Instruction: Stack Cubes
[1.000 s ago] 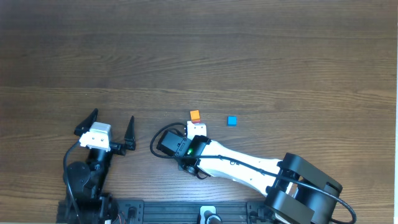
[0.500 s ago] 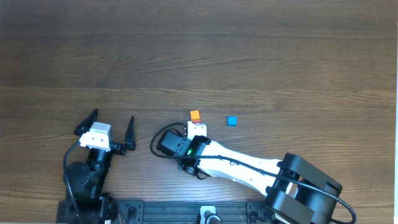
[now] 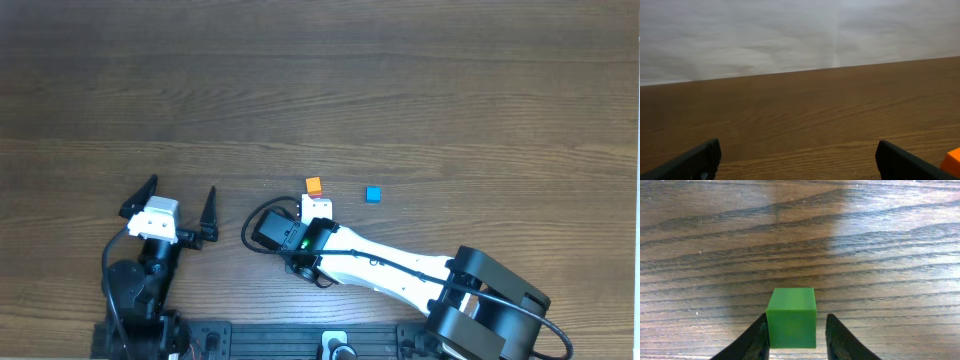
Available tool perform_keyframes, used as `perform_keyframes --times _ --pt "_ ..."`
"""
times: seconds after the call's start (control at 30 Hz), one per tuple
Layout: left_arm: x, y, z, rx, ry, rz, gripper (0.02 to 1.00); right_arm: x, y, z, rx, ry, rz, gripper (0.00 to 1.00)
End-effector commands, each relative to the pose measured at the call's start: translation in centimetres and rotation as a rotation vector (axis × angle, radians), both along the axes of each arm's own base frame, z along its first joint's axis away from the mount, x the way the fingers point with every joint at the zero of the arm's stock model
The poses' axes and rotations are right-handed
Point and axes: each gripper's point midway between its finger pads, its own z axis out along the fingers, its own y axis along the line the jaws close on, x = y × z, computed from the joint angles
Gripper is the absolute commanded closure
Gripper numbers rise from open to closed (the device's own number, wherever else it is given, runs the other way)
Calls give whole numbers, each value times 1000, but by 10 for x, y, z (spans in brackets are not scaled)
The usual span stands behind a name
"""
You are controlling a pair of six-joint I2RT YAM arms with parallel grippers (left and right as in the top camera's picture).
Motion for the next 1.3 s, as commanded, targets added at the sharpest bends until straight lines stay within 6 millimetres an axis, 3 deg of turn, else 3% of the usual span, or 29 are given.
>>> perform_keyframes --times 0.03,0.4,0.73,1.0,1.3 --pt "0 0 -2 14 -2 1 20 -2 -2 -5 -18 0 -6 715" --pt "0 0 -2 14 -2 1 18 -2 -2 -5 -17 0 -14 814" --pt "0 0 -2 14 -2 1 20 4 2 3 1 -23 -17 836" --pt "0 0 -2 14 -2 1 18 15 -1 35 -4 -67 -35 884" --pt "0 0 -2 14 -2 1 18 31 -5 91 13 -128 -31 904"
